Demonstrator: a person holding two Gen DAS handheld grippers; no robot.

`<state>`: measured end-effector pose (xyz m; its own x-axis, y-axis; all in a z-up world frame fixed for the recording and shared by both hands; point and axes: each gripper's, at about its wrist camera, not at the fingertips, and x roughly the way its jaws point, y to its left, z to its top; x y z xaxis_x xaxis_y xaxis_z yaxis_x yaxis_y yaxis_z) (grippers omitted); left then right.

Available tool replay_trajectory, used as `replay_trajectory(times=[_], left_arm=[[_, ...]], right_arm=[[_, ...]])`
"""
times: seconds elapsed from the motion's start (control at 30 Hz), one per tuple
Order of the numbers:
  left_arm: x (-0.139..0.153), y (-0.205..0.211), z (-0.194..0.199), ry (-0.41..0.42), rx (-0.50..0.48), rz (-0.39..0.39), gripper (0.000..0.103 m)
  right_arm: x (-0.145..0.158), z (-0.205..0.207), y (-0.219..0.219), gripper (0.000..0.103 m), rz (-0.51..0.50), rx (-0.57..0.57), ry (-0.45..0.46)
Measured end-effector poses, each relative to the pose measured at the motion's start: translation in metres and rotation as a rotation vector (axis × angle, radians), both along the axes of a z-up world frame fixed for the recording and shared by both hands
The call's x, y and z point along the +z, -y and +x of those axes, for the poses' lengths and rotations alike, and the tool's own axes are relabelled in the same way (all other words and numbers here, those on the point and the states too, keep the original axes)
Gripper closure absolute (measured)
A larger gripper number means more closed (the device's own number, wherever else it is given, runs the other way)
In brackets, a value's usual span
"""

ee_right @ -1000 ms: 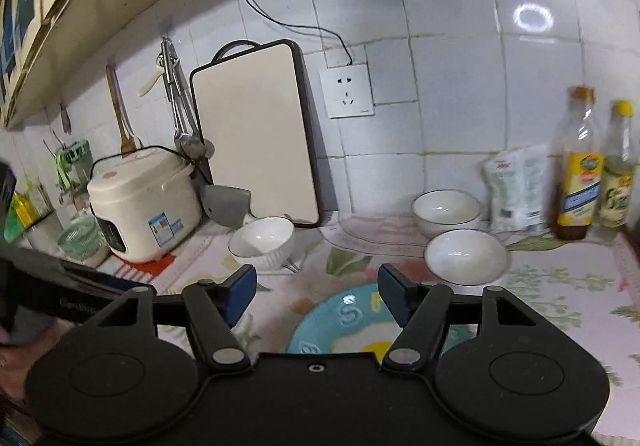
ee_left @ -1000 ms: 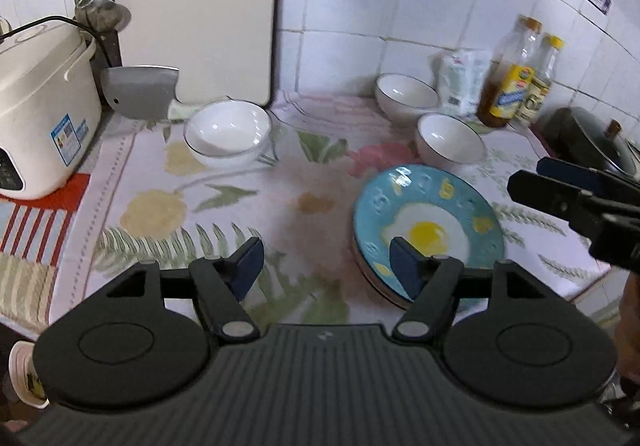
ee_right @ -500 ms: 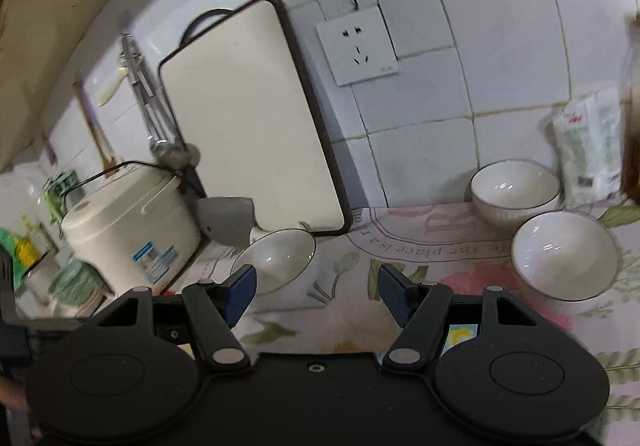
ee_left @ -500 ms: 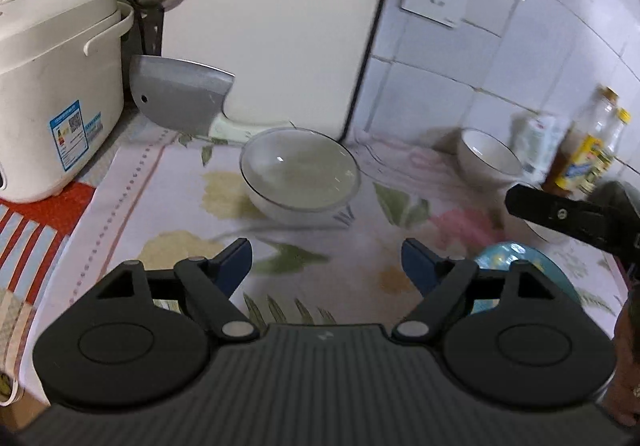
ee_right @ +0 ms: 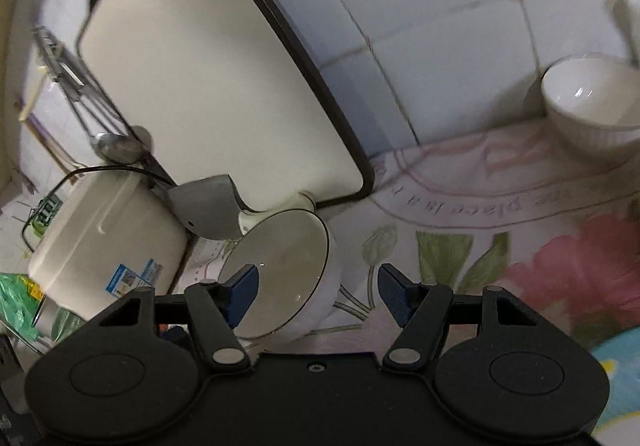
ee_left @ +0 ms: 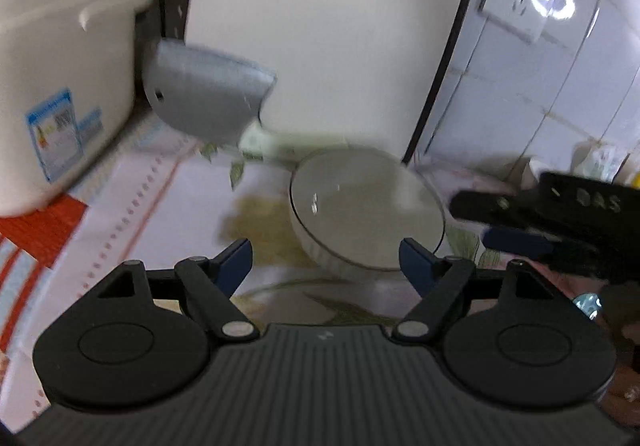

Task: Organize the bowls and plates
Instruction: 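Move both grippers to the white ribbed bowl beside the rice cooker, then close both grippers on the white bowl rim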

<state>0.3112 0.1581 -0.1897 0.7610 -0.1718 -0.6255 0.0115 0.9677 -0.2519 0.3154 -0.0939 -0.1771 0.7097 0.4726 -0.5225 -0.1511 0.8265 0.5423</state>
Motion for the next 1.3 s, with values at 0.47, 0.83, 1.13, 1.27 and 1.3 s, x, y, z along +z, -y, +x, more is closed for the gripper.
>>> replay_trajectory(times=[0.47,0.83,1.13,1.27,1.3], left_arm=[[-0.008,-0.010,0.025,-0.137,0.047,-0.178,0.076],[-0.005,-0.010,0.005,-0.200,0.061,-0.226,0.076],[0.024,-0.006,-0.034,-0.183,0.019,-0.184,0.076],[0.035,-0.003,-0.053,-0.183,-0.001,-0.165,0.076],[0.036,-0.003,-0.058,-0.189,-0.008,-0.165,0.076]], right_arm=[[-0.020,0.044,-0.029,0.084,-0.067,-0.004,-0.133],[-0.014,0.027,-0.030,0.084,-0.105,0.023,-0.114],[0.011,-0.012,-0.026,0.084,-0.127,0.058,-0.102],[0.018,-0.034,-0.024,0.084,-0.131,0.064,-0.097],[0.019,-0.040,-0.023,0.084,-0.130,0.068,-0.097]])
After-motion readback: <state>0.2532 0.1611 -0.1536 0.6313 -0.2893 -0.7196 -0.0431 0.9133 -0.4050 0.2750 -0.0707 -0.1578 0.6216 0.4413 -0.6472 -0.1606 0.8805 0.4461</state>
